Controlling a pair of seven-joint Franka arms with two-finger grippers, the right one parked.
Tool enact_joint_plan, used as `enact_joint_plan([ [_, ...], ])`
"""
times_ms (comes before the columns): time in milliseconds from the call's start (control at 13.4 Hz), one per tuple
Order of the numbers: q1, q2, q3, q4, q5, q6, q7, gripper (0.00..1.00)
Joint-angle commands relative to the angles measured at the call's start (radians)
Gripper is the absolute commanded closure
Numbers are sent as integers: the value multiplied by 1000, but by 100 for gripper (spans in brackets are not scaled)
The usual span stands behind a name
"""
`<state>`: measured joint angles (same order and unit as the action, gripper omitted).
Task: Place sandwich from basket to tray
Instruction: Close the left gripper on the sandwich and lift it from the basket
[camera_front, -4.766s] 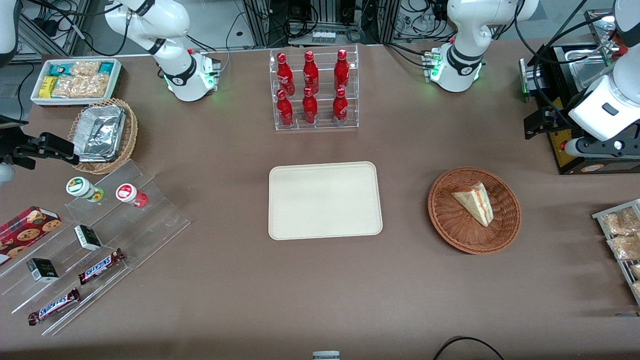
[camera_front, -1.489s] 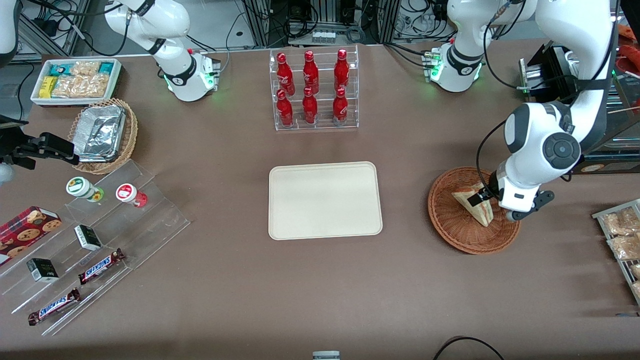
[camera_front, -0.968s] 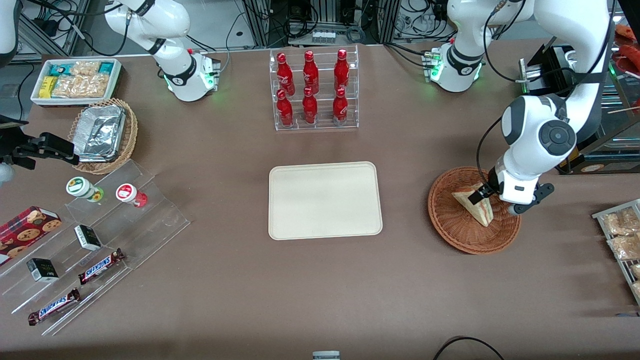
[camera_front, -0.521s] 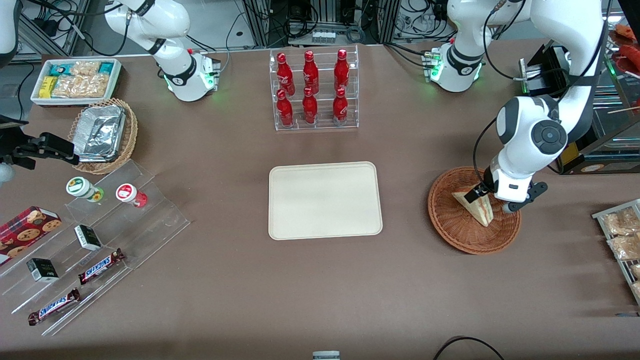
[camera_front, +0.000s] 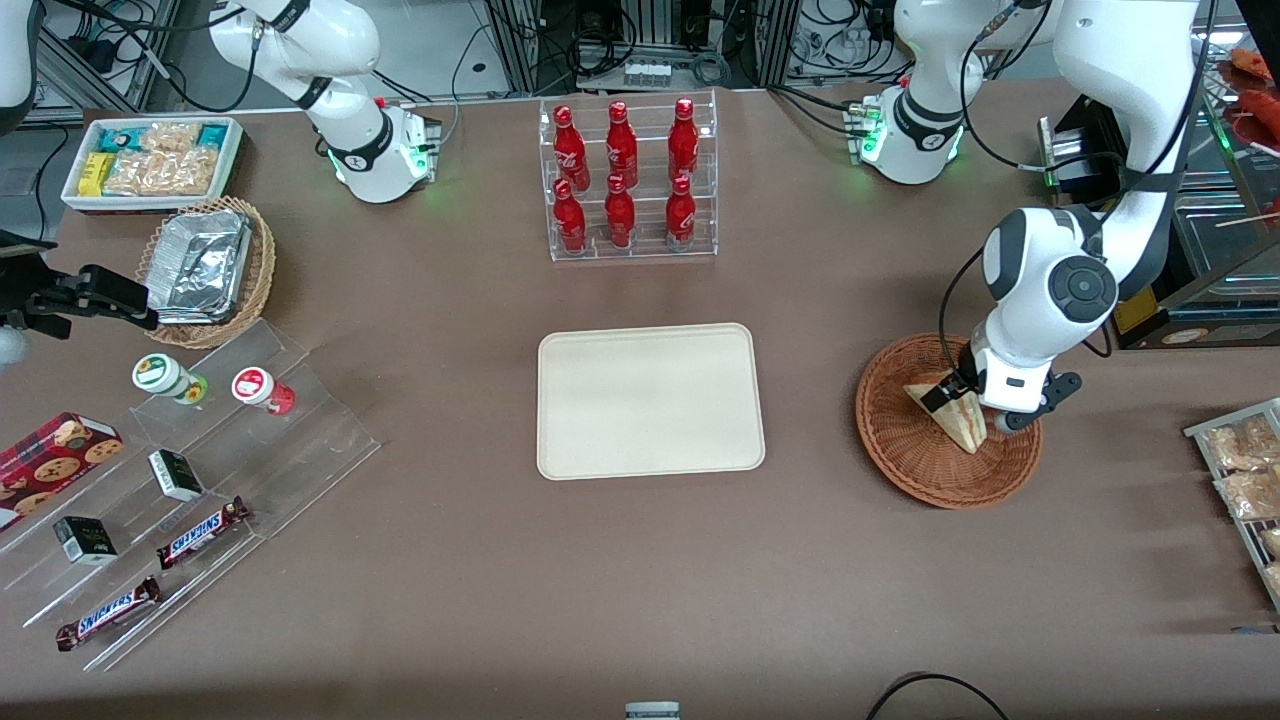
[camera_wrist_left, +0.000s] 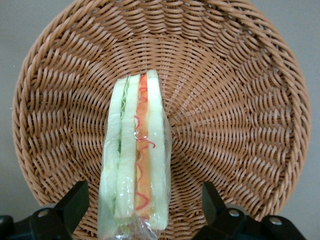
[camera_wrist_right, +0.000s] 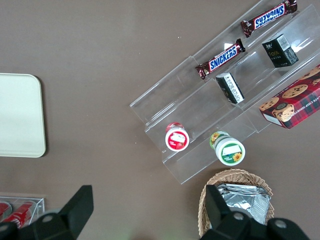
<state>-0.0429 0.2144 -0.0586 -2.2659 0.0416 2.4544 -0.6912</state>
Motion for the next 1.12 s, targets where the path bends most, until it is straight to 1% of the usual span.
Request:
enact_joint_plan([
  [0,-2,17,-1,-7,18,21,-30,0],
  [74,-2,23,-1,-9,18,21,-30,3],
  [149,-2,25,-1,-11,18,21,-30,11],
  [223,0,25,-1,-11,18,20,-31,28],
  [372,0,22,0,-11,18,15,-31,77],
  [447,0,17,0,-11,18,12,-30,93],
  [521,0,14,0,-9,18,8,-30,100],
  [819,-2,-26,0,-1,18,-44,-24,100],
  [1043,-5,-75,-6,43,18,-157,-25,100],
])
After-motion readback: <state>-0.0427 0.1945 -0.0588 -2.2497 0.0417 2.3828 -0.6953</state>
